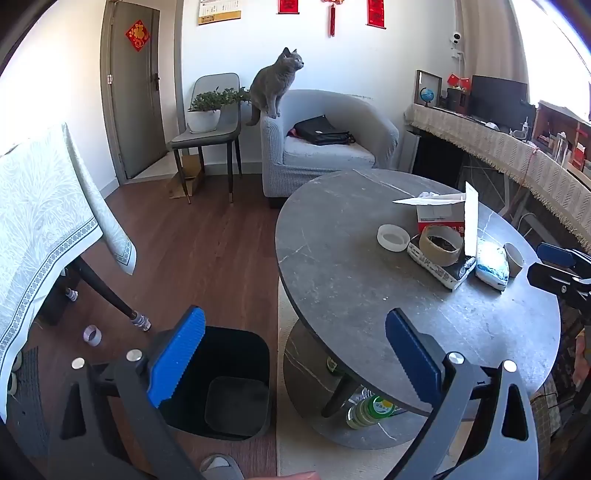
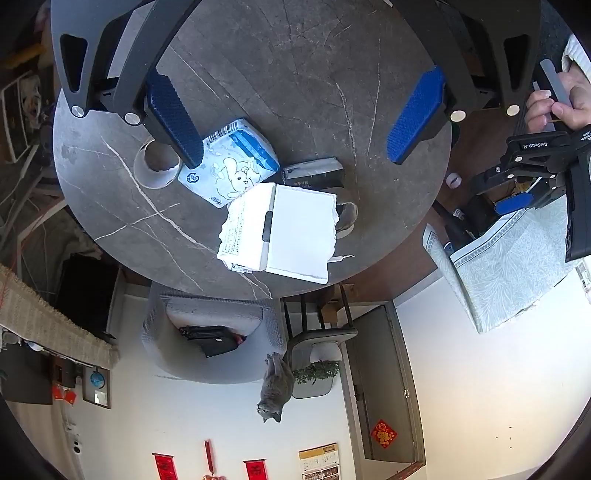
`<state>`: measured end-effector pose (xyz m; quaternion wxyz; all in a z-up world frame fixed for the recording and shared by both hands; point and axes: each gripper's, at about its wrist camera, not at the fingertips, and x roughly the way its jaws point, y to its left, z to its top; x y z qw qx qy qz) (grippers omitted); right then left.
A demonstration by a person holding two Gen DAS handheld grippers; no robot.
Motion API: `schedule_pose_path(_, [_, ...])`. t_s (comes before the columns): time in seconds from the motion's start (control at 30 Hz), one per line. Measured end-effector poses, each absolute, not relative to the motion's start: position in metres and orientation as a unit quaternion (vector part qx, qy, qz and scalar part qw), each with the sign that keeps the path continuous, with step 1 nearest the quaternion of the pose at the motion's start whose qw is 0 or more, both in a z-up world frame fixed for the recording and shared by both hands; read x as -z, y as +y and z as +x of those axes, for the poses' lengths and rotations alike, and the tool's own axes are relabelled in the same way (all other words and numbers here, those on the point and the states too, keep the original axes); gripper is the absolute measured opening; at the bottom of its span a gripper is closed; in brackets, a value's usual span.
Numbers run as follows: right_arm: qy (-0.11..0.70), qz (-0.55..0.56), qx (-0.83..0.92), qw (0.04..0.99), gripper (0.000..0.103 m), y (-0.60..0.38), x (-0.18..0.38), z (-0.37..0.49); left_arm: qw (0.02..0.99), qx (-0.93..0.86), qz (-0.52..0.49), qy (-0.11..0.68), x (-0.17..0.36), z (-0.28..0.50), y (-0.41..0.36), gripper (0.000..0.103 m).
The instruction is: Collect trash
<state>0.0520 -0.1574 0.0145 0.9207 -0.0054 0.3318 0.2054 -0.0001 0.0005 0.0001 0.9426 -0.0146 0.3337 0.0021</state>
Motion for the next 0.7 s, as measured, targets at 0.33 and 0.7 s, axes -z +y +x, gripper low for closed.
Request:
schedule_pose_path(0.33, [0.332, -0.005, -0.207, 0.92, 0.1, -0.16, -0.0158, 0.0518, 0.943, -0.001, -0.011, 0.333, -0.0009, -0.0013, -0.0031, 0.1])
schedule_pose_path(0.7, [0.333, -0.006, -0.207, 0.92, 0.1, -0.1601, -0.0127, 0.0526, 0.941, 0.005, -0.015, 0.339, 0.0001, 0.0005, -0.0023, 0.1])
